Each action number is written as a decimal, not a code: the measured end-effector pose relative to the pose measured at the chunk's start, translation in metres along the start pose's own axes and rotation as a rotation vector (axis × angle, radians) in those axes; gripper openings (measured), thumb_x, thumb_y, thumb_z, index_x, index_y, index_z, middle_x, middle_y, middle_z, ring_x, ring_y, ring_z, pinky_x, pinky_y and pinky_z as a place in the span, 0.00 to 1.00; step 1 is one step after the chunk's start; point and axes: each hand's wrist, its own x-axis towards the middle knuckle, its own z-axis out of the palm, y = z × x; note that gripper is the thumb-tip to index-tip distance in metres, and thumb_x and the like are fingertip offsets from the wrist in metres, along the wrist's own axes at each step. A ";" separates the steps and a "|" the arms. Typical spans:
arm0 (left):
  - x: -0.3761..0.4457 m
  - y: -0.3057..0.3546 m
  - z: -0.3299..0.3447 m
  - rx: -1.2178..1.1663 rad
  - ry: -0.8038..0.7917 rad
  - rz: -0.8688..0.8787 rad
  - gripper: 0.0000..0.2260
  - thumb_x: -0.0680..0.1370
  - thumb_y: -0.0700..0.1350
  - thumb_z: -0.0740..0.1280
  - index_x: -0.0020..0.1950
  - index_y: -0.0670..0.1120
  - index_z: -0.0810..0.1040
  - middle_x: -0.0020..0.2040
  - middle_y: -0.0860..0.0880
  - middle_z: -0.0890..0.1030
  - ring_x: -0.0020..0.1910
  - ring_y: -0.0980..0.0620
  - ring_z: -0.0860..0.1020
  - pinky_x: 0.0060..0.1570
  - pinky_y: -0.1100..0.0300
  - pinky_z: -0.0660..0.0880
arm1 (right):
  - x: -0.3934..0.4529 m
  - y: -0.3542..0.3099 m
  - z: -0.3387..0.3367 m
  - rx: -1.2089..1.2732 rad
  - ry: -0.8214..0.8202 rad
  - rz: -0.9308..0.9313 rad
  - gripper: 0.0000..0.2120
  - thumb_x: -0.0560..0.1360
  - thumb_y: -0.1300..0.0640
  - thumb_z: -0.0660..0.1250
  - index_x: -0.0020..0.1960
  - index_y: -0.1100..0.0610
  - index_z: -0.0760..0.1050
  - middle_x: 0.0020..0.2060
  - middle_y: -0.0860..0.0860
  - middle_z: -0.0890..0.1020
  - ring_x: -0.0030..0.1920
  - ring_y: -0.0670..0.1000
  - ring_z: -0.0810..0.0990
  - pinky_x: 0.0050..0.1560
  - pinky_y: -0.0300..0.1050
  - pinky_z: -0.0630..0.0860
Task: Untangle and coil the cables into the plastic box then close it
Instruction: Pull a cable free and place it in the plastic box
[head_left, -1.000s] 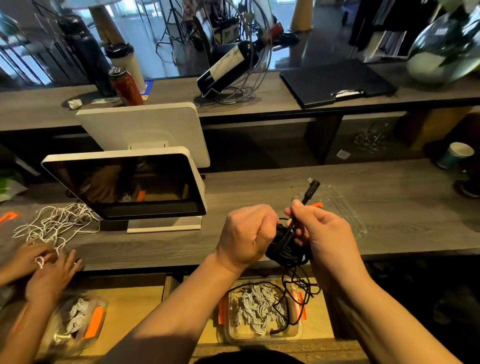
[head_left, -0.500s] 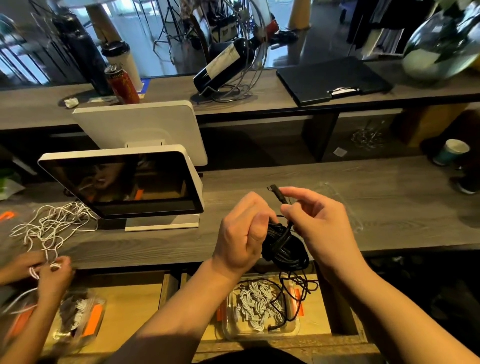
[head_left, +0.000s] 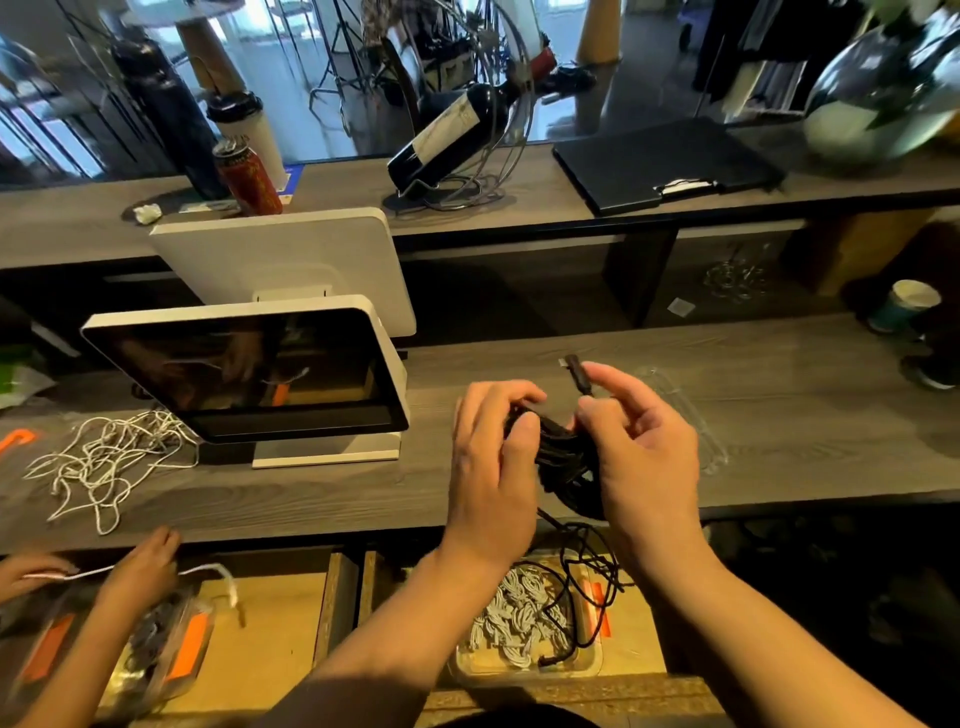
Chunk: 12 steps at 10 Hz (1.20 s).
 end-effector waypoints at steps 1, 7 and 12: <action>0.181 0.291 -0.071 -0.889 0.086 -0.585 0.10 0.79 0.61 0.61 0.53 0.60 0.78 0.48 0.53 0.81 0.47 0.56 0.79 0.44 0.59 0.76 | -0.001 -0.002 -0.006 -0.063 0.040 -0.144 0.16 0.79 0.65 0.65 0.62 0.50 0.77 0.37 0.54 0.81 0.38 0.46 0.81 0.41 0.37 0.79; 0.202 0.367 -0.085 -1.434 0.139 -0.597 0.14 0.76 0.50 0.59 0.56 0.46 0.78 0.53 0.38 0.81 0.52 0.40 0.81 0.46 0.45 0.79 | -0.007 -0.003 -0.018 -0.386 -0.045 -0.527 0.17 0.79 0.57 0.66 0.67 0.46 0.74 0.49 0.45 0.79 0.50 0.51 0.80 0.47 0.52 0.80; 0.206 0.373 -0.084 -1.152 0.425 -0.348 0.21 0.73 0.55 0.62 0.62 0.45 0.72 0.51 0.52 0.78 0.50 0.53 0.79 0.39 0.62 0.78 | 0.001 -0.013 -0.030 -0.466 -0.139 -0.507 0.13 0.77 0.62 0.70 0.60 0.53 0.80 0.48 0.40 0.82 0.49 0.42 0.82 0.48 0.35 0.79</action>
